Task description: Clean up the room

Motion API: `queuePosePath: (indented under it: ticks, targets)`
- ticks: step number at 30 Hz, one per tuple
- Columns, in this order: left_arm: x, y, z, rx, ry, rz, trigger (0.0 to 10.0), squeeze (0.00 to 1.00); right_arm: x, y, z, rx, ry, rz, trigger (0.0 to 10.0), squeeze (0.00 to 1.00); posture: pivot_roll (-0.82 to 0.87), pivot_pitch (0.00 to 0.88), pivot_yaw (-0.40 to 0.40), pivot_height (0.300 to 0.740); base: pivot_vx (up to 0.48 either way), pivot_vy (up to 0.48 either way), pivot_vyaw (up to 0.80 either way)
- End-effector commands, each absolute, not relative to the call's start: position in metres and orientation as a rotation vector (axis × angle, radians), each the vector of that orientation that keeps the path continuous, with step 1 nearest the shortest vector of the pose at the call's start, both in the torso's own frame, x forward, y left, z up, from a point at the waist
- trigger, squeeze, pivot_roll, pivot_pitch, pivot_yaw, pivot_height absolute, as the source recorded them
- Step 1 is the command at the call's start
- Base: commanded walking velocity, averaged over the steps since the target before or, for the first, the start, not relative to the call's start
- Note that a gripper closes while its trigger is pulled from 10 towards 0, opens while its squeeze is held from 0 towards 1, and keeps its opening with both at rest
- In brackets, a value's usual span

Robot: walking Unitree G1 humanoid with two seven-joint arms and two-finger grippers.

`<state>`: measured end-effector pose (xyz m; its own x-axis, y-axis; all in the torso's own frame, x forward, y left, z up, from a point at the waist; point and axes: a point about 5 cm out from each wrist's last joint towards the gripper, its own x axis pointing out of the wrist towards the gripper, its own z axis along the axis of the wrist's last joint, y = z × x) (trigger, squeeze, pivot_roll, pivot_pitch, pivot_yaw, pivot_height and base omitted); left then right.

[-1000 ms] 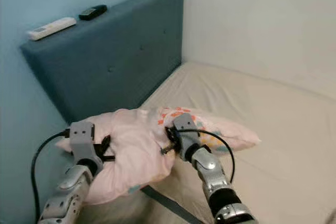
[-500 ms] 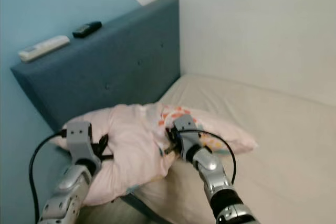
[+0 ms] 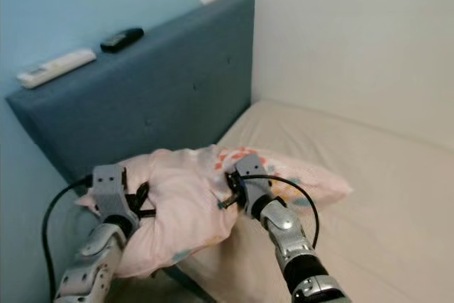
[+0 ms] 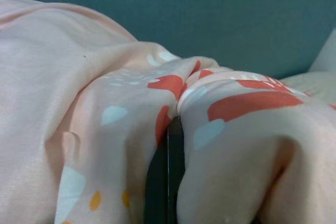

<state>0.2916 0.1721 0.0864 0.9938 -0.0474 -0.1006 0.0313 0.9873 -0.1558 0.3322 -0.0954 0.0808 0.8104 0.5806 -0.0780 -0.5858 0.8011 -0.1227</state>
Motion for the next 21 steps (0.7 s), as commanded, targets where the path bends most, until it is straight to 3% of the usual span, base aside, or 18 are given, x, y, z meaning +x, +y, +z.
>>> queuePosePath:
  ticks: [1,13,21]
  targets:
    - [0.293,0.165,0.090,-0.155,0.082,-0.066,10.0,0.00,0.331,-0.081,0.089,-0.137,-0.013,0.685,10.0,0.00,0.04,0.079,-0.013,0.740,0.000,0.000,0.00]
    - [0.295,0.168,0.090,-0.121,0.081,-0.047,10.0,0.00,0.335,-0.087,0.089,-0.172,-0.006,0.640,10.0,0.00,0.04,0.081,-0.013,0.740,0.000,0.000,0.00]
    - [0.302,0.171,0.088,-0.066,0.105,-0.013,10.0,0.00,0.354,-0.105,0.101,-0.251,0.008,0.527,10.0,0.00,0.03,0.077,-0.006,0.740,0.000,0.000,0.00]
